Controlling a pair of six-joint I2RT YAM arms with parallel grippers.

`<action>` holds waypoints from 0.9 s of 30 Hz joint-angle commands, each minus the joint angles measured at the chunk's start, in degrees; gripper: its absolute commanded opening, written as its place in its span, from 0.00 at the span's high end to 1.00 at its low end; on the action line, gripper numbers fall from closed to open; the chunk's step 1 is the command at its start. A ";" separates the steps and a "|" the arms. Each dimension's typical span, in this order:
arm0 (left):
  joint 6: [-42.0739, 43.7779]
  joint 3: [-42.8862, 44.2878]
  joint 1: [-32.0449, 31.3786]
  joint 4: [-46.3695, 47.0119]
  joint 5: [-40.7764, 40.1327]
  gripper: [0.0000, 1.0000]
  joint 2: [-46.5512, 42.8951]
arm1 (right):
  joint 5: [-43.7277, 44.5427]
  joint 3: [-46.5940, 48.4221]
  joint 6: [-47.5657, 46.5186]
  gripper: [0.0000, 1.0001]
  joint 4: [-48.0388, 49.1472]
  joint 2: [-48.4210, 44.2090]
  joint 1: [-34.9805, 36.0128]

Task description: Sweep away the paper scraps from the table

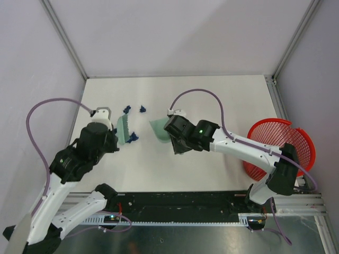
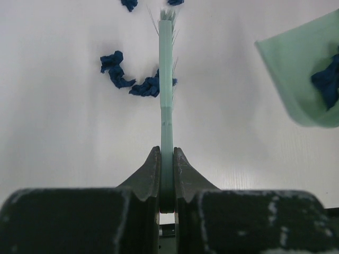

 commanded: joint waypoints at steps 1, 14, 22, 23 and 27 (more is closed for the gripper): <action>-1.20 -4.37 0.36 3.01 -1.80 1.00 -5.20 | 4.68 5.28 6.19 1.00 -6.36 -1.49 0.71; -6.66 -10.48 0.35 4.64 -0.59 0.99 -9.46 | 6.65 9.03 13.80 1.00 -13.47 -5.32 1.31; -9.74 -7.91 0.38 4.50 4.34 1.00 -8.10 | 8.14 10.86 17.65 1.00 -17.45 -6.92 1.43; -9.17 -7.25 0.40 4.50 6.31 1.00 -8.65 | 8.33 11.09 18.28 1.00 -17.93 -7.11 1.47; -9.14 -6.79 0.42 5.19 6.55 1.00 -11.00 | 8.83 11.78 20.27 1.00 -19.48 -8.02 1.72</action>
